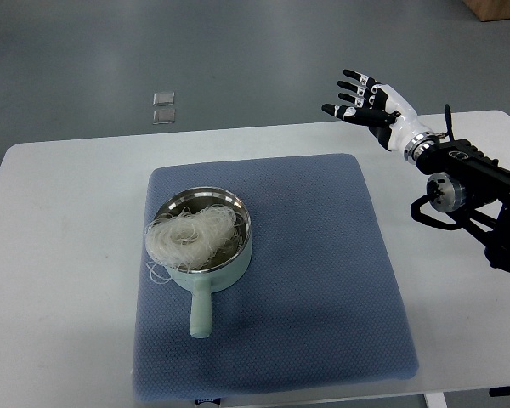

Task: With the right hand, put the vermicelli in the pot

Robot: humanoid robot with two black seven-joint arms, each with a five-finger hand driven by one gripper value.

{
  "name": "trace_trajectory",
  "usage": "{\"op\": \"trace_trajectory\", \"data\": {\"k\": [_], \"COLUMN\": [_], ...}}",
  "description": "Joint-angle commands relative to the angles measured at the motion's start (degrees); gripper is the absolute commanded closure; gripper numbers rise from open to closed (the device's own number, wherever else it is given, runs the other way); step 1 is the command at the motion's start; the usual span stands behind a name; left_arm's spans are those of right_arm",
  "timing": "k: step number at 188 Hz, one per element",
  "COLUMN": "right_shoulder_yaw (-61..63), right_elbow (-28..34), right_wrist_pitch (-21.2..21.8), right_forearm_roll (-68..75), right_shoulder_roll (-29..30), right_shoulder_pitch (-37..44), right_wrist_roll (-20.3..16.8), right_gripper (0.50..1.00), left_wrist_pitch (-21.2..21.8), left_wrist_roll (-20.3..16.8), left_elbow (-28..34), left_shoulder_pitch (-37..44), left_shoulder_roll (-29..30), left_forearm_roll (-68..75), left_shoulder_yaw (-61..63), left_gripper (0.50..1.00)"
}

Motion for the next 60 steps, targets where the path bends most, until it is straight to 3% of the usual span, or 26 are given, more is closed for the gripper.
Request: {"op": "trace_trajectory", "data": {"k": [1,60], "right_shoulder_yaw": [0.0,0.0], "right_elbow": [-0.1,-0.2], "right_wrist_pitch": [0.0,0.1], "right_forearm_roll": [0.1,0.1], "right_shoulder_roll": [0.0,-0.2], "right_shoulder_pitch": [-0.1,-1.7], "right_wrist_roll": [0.2,0.5], "right_gripper": [0.599,0.576], "left_wrist_pitch": [0.0,0.0], "left_wrist_roll": [0.0,0.0], "left_elbow": [0.0,0.3], "left_shoulder_pitch": [0.0,0.0], "left_shoulder_roll": [0.0,0.0], "left_forearm_roll": [0.0,0.0], "left_shoulder_yaw": [0.0,0.1], "left_gripper": [0.5,0.5]}}
